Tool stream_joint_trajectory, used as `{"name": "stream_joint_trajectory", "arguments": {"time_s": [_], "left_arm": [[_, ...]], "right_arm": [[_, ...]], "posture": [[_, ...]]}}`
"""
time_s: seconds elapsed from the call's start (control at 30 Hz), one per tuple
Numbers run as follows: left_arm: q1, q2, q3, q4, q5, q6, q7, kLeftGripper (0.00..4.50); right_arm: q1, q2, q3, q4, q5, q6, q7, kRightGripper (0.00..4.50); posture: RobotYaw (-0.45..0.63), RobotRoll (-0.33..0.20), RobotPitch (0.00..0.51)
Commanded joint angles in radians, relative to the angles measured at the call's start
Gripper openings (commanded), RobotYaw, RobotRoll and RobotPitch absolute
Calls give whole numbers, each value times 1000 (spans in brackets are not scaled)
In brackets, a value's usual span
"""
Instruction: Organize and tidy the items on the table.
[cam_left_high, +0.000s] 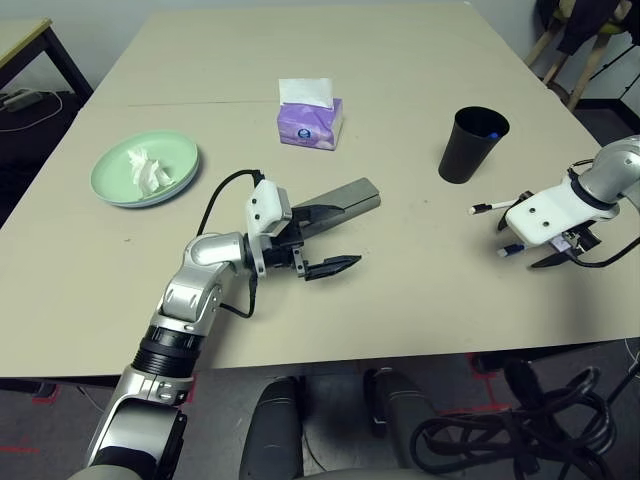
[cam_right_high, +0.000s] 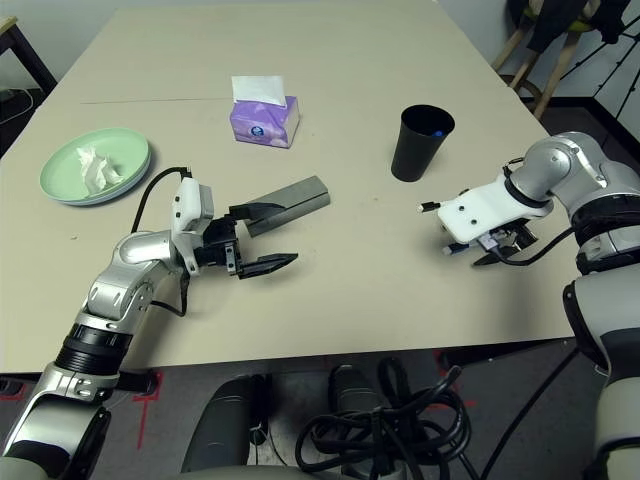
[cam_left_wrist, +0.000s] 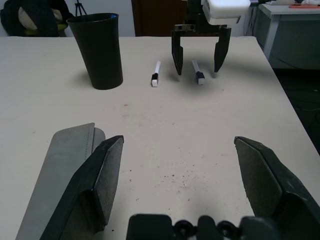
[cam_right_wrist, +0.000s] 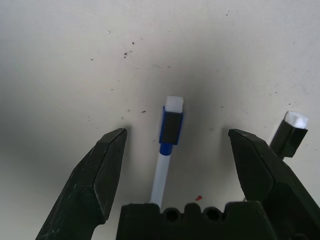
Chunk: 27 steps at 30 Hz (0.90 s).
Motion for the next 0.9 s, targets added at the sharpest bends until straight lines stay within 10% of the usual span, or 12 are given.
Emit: {"name": "stream_joint_trajectory", "arguments": {"time_s": [0.03,0.43,0.83,0.9], "left_arm": [[20,8,-2,-30,-5,10,7,4483],[24,20,-2,-35,-9,14,14,4483],[17,19,-3,-30,-7,11,16,4500],[18,21,-2,-32,-7,11,16,4500]], "right_arm": [[-10,4,24,29,-32,-18,-16,4500],[2,17,31,47,-44,7,8,4500],[22,18,36,3,-41,111,107,475],[29,17,32,-6,-36,116,116,406]], "posture": [[99,0,187],[99,0,186],[102,0,178],[101,0,178]]}}
